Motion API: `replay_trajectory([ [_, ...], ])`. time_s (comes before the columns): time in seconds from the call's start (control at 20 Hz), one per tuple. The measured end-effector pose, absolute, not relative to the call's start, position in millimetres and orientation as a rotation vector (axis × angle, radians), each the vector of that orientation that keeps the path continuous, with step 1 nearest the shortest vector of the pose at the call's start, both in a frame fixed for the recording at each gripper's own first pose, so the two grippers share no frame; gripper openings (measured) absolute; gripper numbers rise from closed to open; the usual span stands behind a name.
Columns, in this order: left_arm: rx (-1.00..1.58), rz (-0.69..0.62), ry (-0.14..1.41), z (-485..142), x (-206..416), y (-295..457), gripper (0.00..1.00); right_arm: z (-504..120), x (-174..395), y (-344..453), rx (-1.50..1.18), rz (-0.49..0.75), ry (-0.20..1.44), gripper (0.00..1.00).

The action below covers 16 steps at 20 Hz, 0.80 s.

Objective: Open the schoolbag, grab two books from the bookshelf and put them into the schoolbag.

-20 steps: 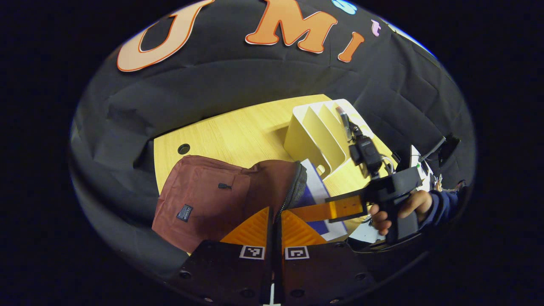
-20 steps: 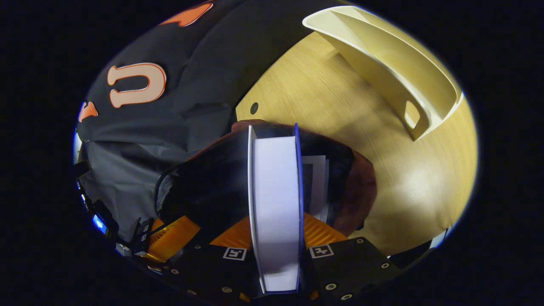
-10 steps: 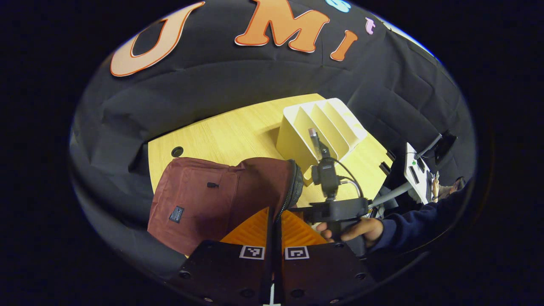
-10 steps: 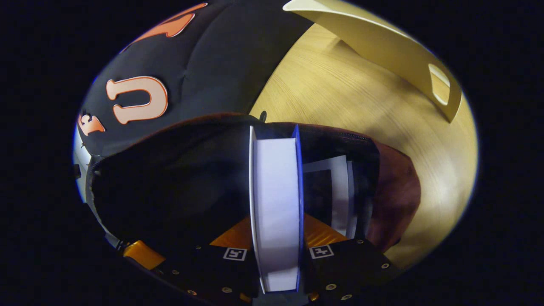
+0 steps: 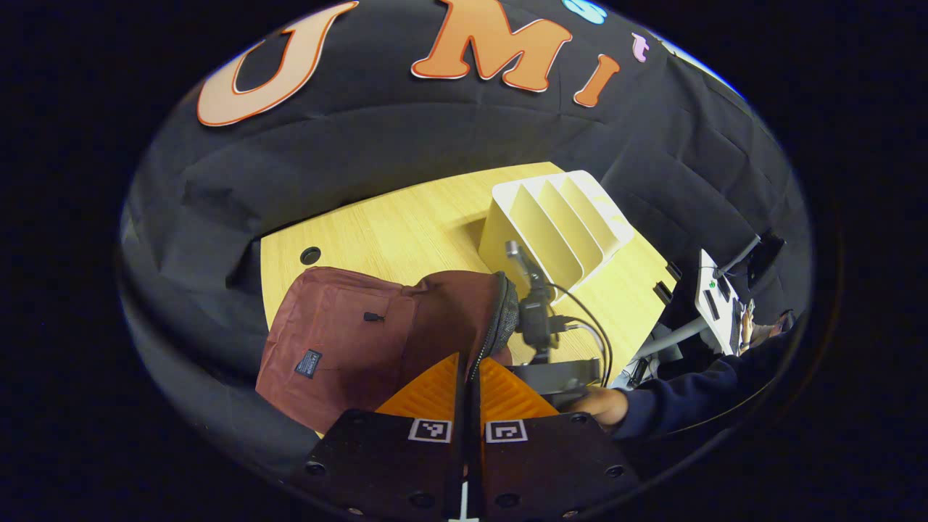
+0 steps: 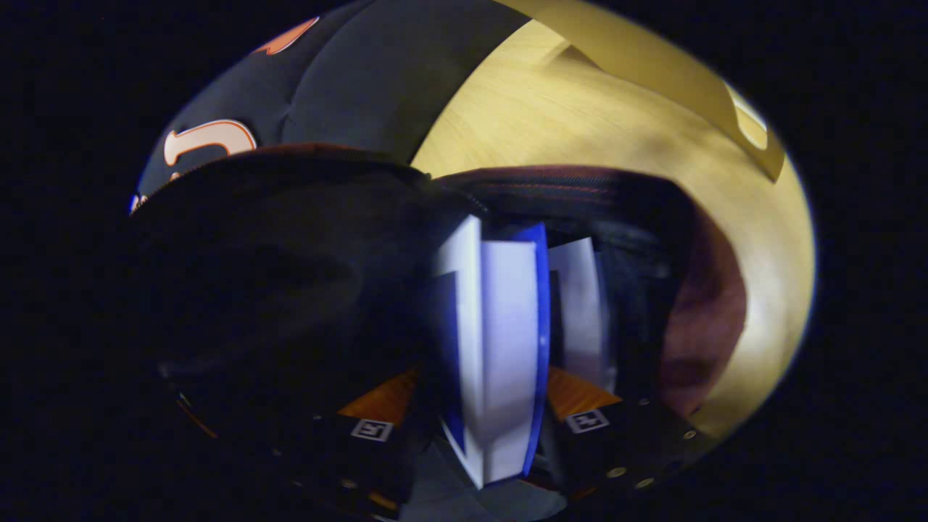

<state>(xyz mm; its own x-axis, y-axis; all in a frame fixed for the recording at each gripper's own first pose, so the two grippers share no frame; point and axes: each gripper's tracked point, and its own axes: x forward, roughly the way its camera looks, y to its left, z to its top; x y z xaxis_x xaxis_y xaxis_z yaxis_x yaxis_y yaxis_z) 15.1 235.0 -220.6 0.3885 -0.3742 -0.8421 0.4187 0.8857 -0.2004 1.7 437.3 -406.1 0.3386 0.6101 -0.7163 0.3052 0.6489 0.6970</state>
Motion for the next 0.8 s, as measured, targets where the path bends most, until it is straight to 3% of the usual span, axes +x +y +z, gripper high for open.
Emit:
replay_trajectory([
  [0.05, 0.049, -0.501, 1.055, -223.9, 14.6, 234.4, 0.03, -399.9, 2.0, 426.7, 0.882, 0.232, 1.244, 1.0],
  [0.1, 0.053, -0.504, 1.058, -225.1, 12.0, 234.5, 0.03, -393.0, 3.5, 416.1, 0.867, 0.222, 1.239, 0.96],
  [0.5, 0.078, -0.536, 1.074, -252.7, 2.4, 210.7, 0.04, -335.4, 10.2, 319.0, 0.795, 0.14, 1.096, 0.97],
  [0.7, 0.053, -0.518, 1.089, -269.8, -9.3, 182.5, 0.15, -317.1, 12.6, 273.1, 0.741, 0.126, 1.059, 0.97],
  [0.8, 0.045, -0.51, 1.1, -273.8, -18.6, 165.9, 0.28, -307.7, 15.7, 248.7, 0.704, 0.127, 1.038, 0.98],
])
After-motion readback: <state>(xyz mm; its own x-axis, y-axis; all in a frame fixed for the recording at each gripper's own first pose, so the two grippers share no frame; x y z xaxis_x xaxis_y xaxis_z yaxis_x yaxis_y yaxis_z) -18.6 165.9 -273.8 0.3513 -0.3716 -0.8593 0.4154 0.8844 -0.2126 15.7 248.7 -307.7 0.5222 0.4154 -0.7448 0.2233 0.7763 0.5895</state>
